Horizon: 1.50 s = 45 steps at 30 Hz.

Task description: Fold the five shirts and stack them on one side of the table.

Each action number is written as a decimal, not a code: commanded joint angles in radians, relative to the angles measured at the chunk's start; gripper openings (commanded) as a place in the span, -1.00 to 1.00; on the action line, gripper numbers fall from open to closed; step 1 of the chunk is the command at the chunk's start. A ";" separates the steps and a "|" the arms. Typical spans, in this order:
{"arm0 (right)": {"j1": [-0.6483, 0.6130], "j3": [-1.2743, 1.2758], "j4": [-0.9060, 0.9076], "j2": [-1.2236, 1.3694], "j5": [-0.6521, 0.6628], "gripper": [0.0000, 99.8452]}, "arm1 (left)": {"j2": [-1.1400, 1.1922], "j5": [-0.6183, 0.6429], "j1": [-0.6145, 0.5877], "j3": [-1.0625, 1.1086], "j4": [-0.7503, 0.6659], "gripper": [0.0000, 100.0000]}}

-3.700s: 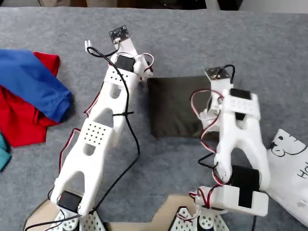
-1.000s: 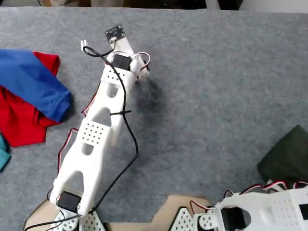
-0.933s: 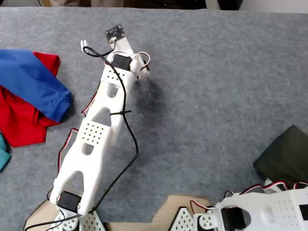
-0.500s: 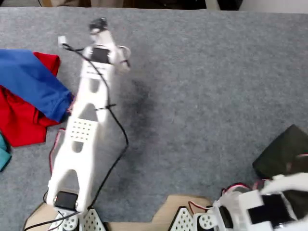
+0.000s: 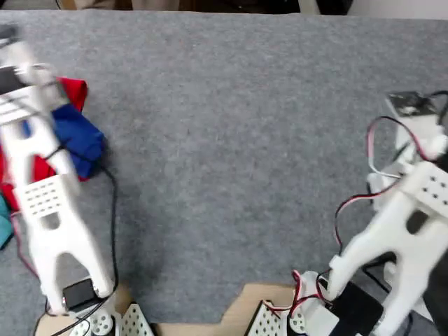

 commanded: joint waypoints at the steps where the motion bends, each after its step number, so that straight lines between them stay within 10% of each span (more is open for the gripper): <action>1: -0.064 -0.001 0.017 -0.031 -0.031 -0.97 | -0.061 -0.035 -0.130 -0.043 0.011 -0.51; 9: -0.110 -0.001 0.020 -0.030 -0.049 -0.97 | 0.099 -0.031 -0.181 -0.003 -0.158 -0.73; 20: -0.091 0.101 0.020 -0.058 -0.051 -0.97 | -0.162 0.193 -0.107 -0.057 -0.015 -0.96; 34: -0.085 0.193 0.020 -0.245 -0.046 -0.97 | -0.585 0.327 0.390 0.023 0.014 -0.96; 45: -0.087 0.143 -0.012 -0.242 -0.009 -0.96 | -0.834 0.334 0.783 0.503 0.012 -0.96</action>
